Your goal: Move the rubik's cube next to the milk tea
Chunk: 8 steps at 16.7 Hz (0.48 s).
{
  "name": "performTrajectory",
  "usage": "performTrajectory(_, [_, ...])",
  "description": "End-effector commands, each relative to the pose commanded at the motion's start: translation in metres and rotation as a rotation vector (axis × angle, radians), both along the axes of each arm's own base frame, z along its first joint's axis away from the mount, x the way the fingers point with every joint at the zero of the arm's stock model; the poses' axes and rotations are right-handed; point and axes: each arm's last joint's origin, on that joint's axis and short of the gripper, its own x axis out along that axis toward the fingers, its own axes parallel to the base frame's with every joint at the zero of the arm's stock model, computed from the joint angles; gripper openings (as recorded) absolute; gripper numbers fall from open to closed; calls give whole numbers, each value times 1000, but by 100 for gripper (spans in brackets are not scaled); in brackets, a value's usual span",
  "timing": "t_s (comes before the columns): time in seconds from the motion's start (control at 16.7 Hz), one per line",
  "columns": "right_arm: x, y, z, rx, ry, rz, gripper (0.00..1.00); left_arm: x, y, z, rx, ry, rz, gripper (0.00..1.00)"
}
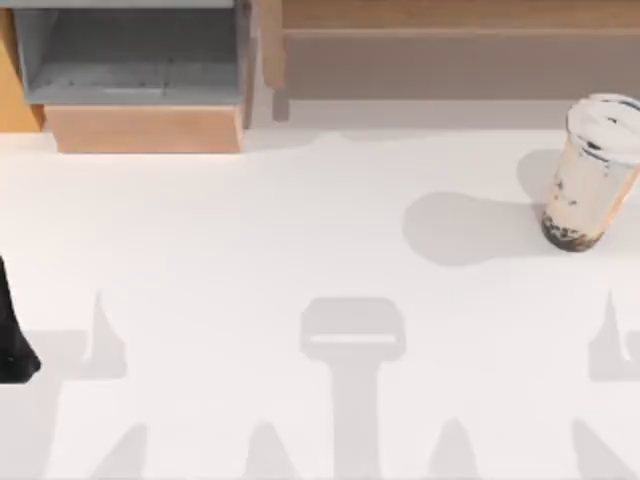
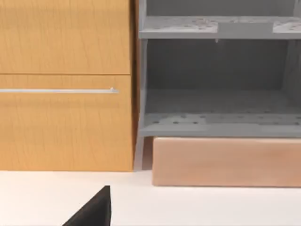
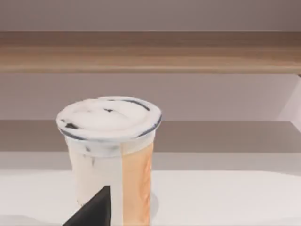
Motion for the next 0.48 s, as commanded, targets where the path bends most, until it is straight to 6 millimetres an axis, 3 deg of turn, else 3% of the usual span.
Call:
performTrajectory(0.24, [0, 1, 9, -1, -4, -2, 100, 0, 0, 0, 0, 0, 0, 100])
performTrajectory(0.48, [7, 5, 60, -4, -24, -10, 100, 0, 0, 0, 0, 0, 0, 100])
